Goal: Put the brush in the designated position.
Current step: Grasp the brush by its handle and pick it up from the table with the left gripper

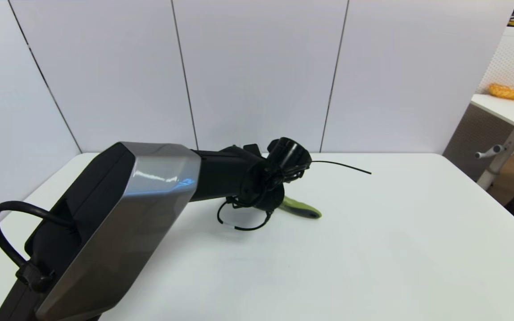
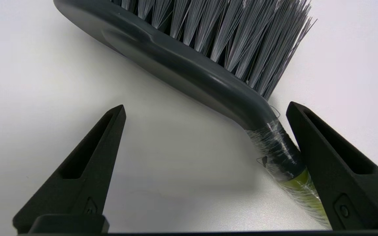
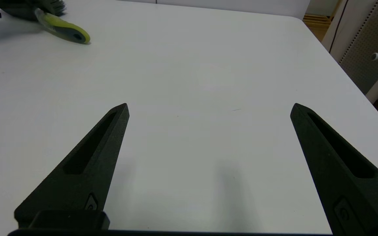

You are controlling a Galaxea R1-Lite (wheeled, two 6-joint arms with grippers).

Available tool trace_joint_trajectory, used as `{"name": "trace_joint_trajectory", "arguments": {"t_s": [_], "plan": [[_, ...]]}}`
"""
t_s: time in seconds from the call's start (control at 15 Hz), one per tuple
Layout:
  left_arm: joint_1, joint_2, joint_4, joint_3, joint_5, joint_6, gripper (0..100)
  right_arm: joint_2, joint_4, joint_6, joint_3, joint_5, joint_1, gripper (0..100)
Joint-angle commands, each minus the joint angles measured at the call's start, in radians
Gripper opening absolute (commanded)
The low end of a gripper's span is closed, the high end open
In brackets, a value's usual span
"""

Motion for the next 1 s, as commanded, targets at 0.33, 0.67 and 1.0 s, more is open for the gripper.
{"name": "trace_joint_trajectory", "arguments": {"t_s": [0.33,0.67,1.0], "plan": [[0.0,0.003,0.003,0.0,0.004,-0.007,0,0.001,0.0,-0.001,0.002,0.0,0.0,100],[0.0,0.003,0.003,0.0,0.004,-0.004,0,0.001,0.0,-0.001,0.002,0.0,0.0,100],[0.0,0.0,0.025,0.0,0.004,-0.004,0,0.001,0.001,-0.001,0.002,0.0,0.0,100]]}}
